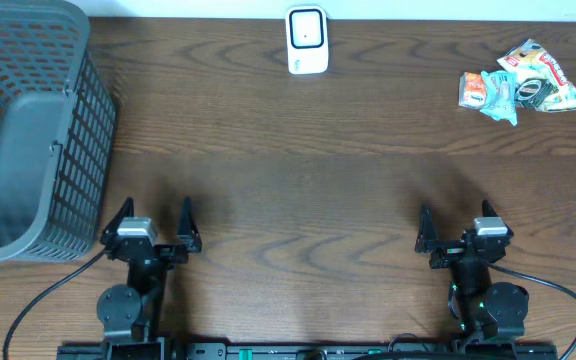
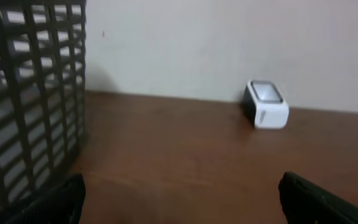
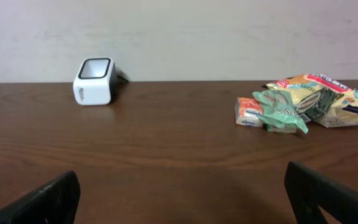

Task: Scan the item barcode

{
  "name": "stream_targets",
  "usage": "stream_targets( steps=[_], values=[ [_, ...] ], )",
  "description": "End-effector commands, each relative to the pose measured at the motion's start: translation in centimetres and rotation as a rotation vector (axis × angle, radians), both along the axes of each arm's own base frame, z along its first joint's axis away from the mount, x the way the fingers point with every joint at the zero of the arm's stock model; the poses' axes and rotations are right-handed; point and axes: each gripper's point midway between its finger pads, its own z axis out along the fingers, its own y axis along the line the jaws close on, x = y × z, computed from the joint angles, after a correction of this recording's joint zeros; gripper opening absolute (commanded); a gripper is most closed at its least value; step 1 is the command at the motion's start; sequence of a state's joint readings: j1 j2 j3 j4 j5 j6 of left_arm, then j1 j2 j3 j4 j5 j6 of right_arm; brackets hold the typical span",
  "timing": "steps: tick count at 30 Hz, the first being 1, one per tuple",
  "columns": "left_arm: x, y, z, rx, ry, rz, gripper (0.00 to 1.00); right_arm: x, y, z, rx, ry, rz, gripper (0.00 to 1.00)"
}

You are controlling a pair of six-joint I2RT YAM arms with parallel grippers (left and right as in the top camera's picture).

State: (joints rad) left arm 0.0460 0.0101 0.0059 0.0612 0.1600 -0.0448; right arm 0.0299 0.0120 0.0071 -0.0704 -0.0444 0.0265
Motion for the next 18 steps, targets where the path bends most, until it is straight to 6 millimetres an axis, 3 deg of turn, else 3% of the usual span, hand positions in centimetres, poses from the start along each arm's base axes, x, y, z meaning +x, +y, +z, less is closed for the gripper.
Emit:
stream_targets(
  steps=[1, 4, 8, 18],
  values=[
    [-0.1, -0.3, -0.2, 0.061, 0.000, -0.019, 0.98, 0.0, -0.3, 0.0, 0.009, -0.001, -0.016, 0.99],
    [-0.1, -1.0, -0.6, 0.104, 0.012, -0.049, 0.98, 0.0, -0.3, 0.0, 0.009, -0.001, -0.016, 0.99],
    [-0.4, -1.1, -2.9, 0.136, 0.103, -0.063, 0.98, 0.0, -0.3, 0.0, 0.009, -0.001, -0.016, 0.99],
    [-0.3, -0.9, -2.8, 0.162, 0.100, -0.054, 0.97, 0.0, -0.3, 0.0, 0.009, -0.001, -0.016, 0.99]
  ],
)
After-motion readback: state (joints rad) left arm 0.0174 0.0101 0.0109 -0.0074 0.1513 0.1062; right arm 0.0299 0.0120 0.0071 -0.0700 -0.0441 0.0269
